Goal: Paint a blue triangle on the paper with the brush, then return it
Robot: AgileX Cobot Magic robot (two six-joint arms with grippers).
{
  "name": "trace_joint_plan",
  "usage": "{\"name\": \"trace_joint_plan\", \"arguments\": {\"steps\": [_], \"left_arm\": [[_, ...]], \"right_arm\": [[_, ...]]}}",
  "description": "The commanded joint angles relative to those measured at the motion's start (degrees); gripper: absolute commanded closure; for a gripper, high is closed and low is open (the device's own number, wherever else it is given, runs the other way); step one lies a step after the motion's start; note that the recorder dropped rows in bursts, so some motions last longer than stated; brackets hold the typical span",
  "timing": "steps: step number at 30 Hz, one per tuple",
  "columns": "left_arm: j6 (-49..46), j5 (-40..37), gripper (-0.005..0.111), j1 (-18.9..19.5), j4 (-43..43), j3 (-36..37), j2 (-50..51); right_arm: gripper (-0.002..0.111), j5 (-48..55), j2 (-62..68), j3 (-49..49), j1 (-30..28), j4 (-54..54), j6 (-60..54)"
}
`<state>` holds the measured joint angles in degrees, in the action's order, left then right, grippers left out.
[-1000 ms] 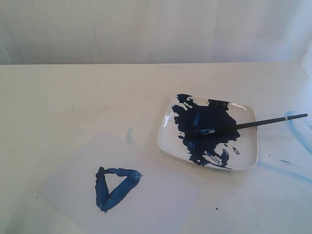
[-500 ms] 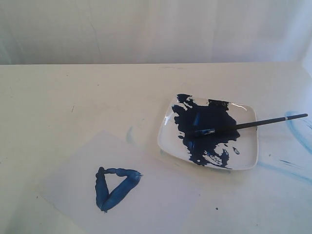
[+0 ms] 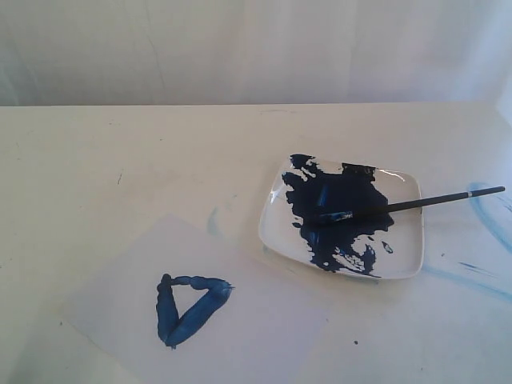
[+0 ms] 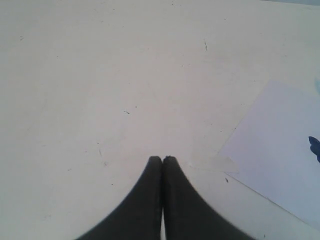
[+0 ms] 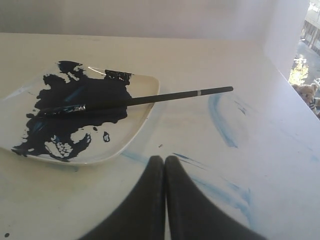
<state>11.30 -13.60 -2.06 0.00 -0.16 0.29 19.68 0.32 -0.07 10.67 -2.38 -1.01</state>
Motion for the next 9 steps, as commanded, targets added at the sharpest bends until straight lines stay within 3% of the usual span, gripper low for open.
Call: {"name": "trace_joint_plan", "arguments": {"steps": [1,9], "left_arm": [[0.4,0.2,0.107,0.2,0.0,0.2,-0.3],[0.4,0.2,0.107,0.2,0.0,0.2,-0.3]], "right_arm": [[0.108,-0.4,-0.3,0.1,0.2,-0.4,0.2],[0.108,-0.4,-0.3,0.1,0.2,-0.4,0.6]]}}
